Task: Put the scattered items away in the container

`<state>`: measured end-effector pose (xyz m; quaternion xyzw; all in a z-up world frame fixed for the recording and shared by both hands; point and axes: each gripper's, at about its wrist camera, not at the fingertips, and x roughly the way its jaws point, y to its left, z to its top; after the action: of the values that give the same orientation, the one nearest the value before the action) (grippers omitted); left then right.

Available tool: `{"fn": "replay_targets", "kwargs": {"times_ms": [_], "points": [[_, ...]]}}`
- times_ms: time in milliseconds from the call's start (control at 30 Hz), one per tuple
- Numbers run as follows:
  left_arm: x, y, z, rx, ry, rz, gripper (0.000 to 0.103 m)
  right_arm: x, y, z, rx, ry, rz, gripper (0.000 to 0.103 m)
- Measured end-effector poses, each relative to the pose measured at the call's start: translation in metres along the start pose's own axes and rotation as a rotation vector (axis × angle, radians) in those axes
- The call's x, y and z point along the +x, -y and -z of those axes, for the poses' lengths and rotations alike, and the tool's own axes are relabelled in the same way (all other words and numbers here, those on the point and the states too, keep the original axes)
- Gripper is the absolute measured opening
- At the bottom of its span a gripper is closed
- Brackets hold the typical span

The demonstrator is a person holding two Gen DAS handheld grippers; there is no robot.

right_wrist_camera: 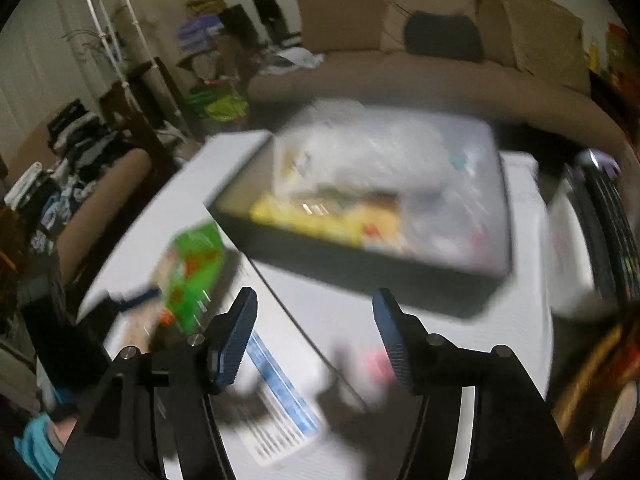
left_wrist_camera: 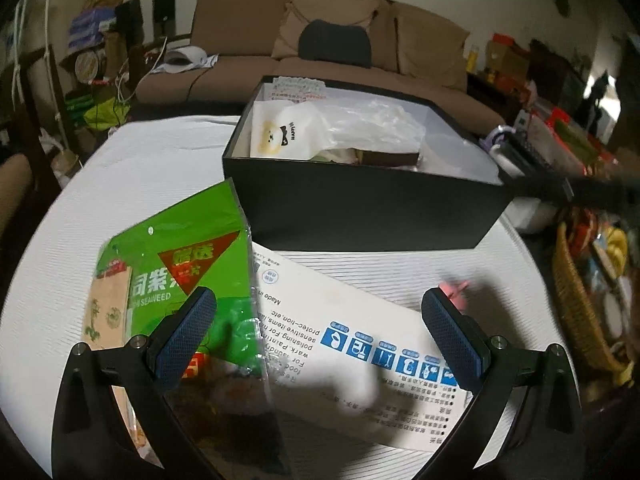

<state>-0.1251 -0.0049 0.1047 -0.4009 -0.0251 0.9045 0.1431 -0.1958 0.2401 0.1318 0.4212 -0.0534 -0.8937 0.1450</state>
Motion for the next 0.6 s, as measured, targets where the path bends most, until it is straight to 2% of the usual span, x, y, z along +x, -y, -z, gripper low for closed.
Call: {"fn": "replay_targets", "kwargs": {"times_ms": [67, 200, 333, 400, 500, 600], "points": [[-0.002, -0.005, -0.001, -0.022, 0.012, 0.002, 0.103, 0.017, -0.013, -0.036, 0.006, 0.009, -0.025, 0.063], [-0.006, -0.017, -0.003, -0.041, 0.027, 0.009, 0.103, 0.071, -0.04, -0.101, -0.082, -0.027, 0.053, 0.071], [-0.01, -0.026, -0.007, -0.024, 0.051, 0.024, 0.103, 0.14, -0.053, -0.152, -0.112, -0.087, 0.119, 0.072], [-0.013, -0.032, -0.01, -0.017, 0.071, 0.04, 0.103, 0.174, -0.053, -0.168, -0.112, -0.133, 0.117, 0.072], [-0.02, -0.039, -0.017, -0.026, 0.113, 0.086, 0.103, 0.214, -0.04, -0.177, -0.12, -0.188, 0.178, 0.072], [-0.032, -0.048, -0.025, -0.05, 0.198, 0.143, 0.103, 0.23, -0.015, -0.184, -0.082, -0.207, 0.236, 0.072]]}}
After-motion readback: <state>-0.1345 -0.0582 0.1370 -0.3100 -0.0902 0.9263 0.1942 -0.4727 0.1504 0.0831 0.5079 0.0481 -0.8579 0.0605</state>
